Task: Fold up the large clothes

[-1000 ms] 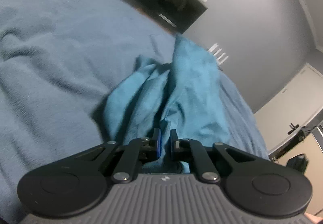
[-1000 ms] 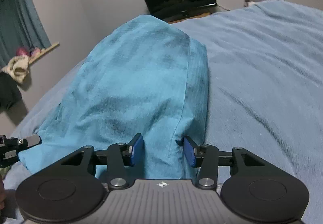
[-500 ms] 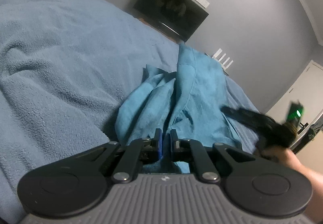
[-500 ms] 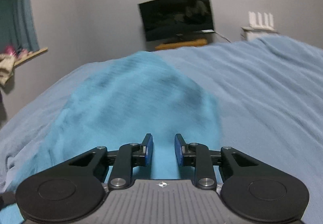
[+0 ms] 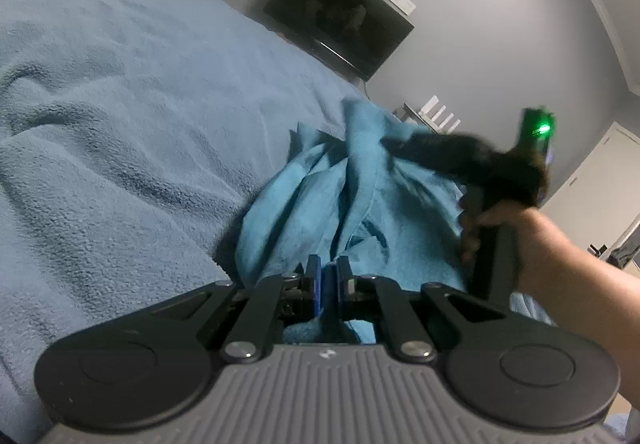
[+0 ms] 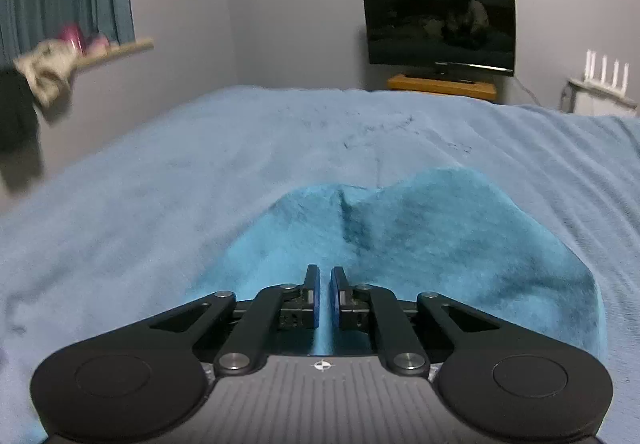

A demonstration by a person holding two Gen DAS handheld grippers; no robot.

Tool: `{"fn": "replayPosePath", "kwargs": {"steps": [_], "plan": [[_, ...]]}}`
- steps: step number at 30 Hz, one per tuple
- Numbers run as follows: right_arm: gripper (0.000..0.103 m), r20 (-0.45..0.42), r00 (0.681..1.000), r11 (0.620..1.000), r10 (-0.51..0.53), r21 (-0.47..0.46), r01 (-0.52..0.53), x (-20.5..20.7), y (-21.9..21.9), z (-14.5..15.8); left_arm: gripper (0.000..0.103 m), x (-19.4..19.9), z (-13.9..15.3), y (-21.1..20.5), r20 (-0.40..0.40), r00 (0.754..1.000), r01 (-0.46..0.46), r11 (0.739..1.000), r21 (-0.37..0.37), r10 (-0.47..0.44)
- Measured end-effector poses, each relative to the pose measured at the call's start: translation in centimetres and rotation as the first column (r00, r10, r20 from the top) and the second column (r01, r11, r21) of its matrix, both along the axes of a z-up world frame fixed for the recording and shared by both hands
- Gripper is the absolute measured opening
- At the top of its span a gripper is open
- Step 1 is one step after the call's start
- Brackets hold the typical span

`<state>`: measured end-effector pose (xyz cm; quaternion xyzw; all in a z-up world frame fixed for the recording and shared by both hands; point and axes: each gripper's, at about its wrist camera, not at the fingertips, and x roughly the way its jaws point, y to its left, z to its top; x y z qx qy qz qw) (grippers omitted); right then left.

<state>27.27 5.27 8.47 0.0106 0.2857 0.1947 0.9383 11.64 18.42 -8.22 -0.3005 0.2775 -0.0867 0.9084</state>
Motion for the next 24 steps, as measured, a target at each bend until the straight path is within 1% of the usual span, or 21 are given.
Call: {"fn": "replayPosePath", "kwargs": {"steps": [2, 3, 5, 7, 9, 10, 12, 14, 16, 17, 18, 19, 20, 21, 22, 23, 24], "plan": [[0.024, 0.049, 0.998, 0.999, -0.029, 0.032, 0.028, -0.2, -1.7, 1.3, 0.003, 0.2, 0.0, -0.2, -0.001, 1.0, 0.006, 1.0, 0.009, -0.006], [0.026, 0.079, 0.995, 0.998, -0.058, 0.044, 0.054, -0.3, -2.7, 1.9, 0.003, 0.3, -0.2, -0.3, -0.001, 1.0, 0.006, 1.0, 0.009, -0.006], [0.026, 0.107, 0.986, 0.99, -0.13, 0.071, 0.123, -0.2, -4.7, 2.6, 0.003, 0.4, -0.4, -0.3, -0.005, 1.0, 0.006, 1.0, 0.003, -0.006], [0.027, 0.121, 0.962, 0.969, -0.244, 0.079, 0.235, 0.2, -6.5, 2.9, 0.003, 0.5, -0.4, -0.3, -0.006, 1.0, 0.007, 1.0, 0.001, -0.007], [0.028, 0.112, 0.924, 0.93, -0.366, 0.071, 0.36, 1.0, -7.7, 2.6, 0.003, 0.5, -0.4, -0.2, -0.007, 1.0, 0.008, 1.0, -0.001, -0.008], [0.028, 0.083, 0.907, 0.911, -0.412, 0.051, 0.409, 1.7, -7.9, 2.0, 0.003, 0.6, -0.5, -0.1, -0.007, 1.0, 0.008, 1.0, -0.001, -0.008], [0.028, 0.037, 0.902, 0.902, -0.43, 0.043, 0.429, 2.9, -7.6, 1.0, 0.002, 0.9, -0.4, -0.1, -0.011, 1.0, 0.007, 1.0, 0.0, -0.007], [0.028, 0.011, 0.908, 0.908, -0.42, 0.0, 0.42, 4.3, -6.1, 0.1, 0.002, 1.0, -0.6, 0.0, -0.015, 1.0, 0.005, 1.0, -0.003, -0.005], [0.031, -0.012, 0.926, 0.926, -0.377, -0.015, 0.376, 5.7, -4.1, -0.5, 0.002, 1.1, -0.7, 0.1, -0.017, 1.0, 0.004, 1.0, -0.008, -0.004], [0.043, -0.019, 0.935, 0.935, -0.354, -0.015, 0.354, 6.6, -3.0, -0.5, 0.002, 1.1, -0.6, 0.2, -0.018, 1.0, 0.005, 1.0, -0.01, -0.005], [0.046, -0.026, 0.949, 0.949, -0.315, 0.002, 0.315, 7.2, -2.1, -0.6, 0.002, 1.1, -0.7, 0.2, -0.018, 1.0, 0.006, 1.0, -0.013, -0.006], [0.046, -0.043, 0.967, 0.967, -0.252, 0.033, 0.254, 7.9, -1.4, -0.7, 0.002, 1.2, -0.8, 0.2, -0.02, 1.0, 0.006, 1.0, -0.015, -0.006], [0.044, -0.077, 0.986, 0.985, -0.145, 0.088, 0.152, 8.5, -0.6, -1.0, 0.002, 1.3, -0.8, 0.2, -0.024, 1.0, 0.006, 1.0, -0.016, -0.006], [0.042, -0.096, 0.993, 0.991, -0.065, 0.106, 0.075, 9.0, 0.1, -1.1, 0.003, 1.4, -0.9, 0.2, -0.026, 1.0, 0.007, 1.0, -0.016, -0.007], [0.042, -0.08, 0.996, 0.997, -0.033, 0.068, 0.039, 9.1, 1.0, -1.0, 0.002, 1.5, -1.0, 0.2, -0.028, 1.0, 0.008, 1.0, -0.017, -0.008], [0.043, -0.05, 0.998, 0.999, -0.027, 0.036, 0.028, 9.0, 1.7, -0.6, 0.002, 1.6, -1.0, 0.2, -0.03, 1.0, 0.008, 1.0, -0.017, -0.009], [0.042, -0.03, 0.999, 0.999, -0.02, 0.048, 0.021, 9.1, 1.5, -0.1, 0.002, 1.8, -1.1, 0.3, -0.032, 0.999, 0.008, 1.0, -0.017, -0.009]]}}
